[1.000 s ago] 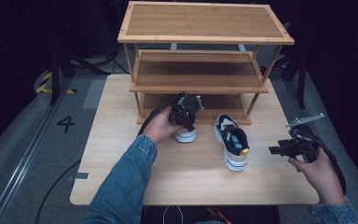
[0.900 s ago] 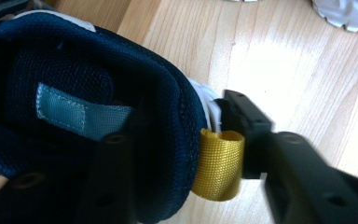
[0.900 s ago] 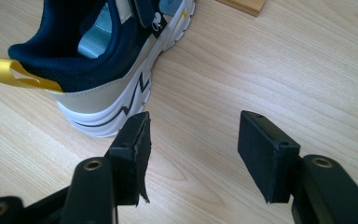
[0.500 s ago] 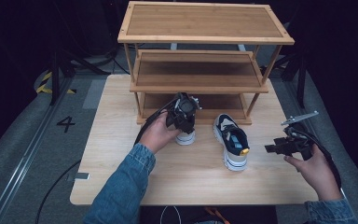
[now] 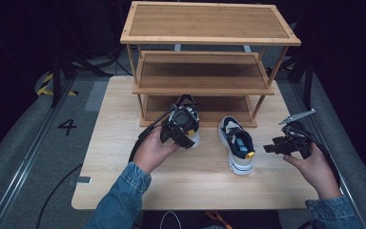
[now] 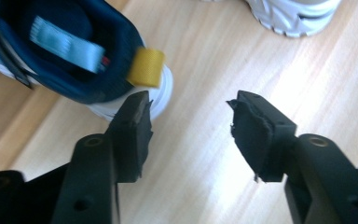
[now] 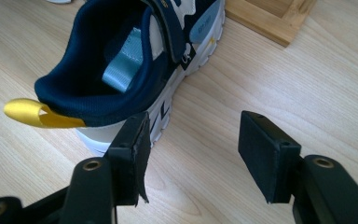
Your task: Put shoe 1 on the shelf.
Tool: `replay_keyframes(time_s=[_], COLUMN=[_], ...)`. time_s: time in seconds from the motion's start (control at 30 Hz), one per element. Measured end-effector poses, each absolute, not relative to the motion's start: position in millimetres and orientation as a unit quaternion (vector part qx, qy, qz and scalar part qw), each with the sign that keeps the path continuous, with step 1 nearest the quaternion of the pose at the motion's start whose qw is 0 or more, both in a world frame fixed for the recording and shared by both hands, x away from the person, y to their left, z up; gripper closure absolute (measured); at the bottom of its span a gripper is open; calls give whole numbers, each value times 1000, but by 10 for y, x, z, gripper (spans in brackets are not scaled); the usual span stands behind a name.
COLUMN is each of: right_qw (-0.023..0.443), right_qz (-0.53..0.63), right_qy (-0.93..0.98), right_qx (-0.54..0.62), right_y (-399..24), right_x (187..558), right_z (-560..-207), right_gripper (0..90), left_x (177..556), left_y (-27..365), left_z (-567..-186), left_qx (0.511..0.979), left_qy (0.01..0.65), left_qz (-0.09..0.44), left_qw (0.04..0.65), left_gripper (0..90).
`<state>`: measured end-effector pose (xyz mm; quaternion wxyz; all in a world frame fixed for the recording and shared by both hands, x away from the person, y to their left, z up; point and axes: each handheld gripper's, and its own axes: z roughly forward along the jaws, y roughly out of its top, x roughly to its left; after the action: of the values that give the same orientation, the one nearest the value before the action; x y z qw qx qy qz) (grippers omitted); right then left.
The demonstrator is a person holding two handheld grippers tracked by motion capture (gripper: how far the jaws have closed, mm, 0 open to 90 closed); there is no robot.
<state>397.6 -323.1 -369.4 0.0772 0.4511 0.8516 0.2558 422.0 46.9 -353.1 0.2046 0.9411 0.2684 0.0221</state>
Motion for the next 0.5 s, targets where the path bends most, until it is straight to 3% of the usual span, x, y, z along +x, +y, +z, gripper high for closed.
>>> replay_keyframes(time_s=[0.17,0.33,0.5], right_qw=[78,78,78], right_qz=[257,257,254], right_qy=[854,854,853], right_qx=[446,446,450], right_y=[-3209,-3212,-3236], right_x=[3993,3990,3981], right_z=[-3688,-3686,-3700], right_gripper=[450,450,452], left_x=[4242,4290,4359], left_y=[475,463,441], left_z=[-3683,-3826,-3956], left_qx=[940,939,938], left_qy=[277,289,300], left_qz=[-12,-10,-1], left_qw=[197,187,174], left_gripper=[519,653,709])
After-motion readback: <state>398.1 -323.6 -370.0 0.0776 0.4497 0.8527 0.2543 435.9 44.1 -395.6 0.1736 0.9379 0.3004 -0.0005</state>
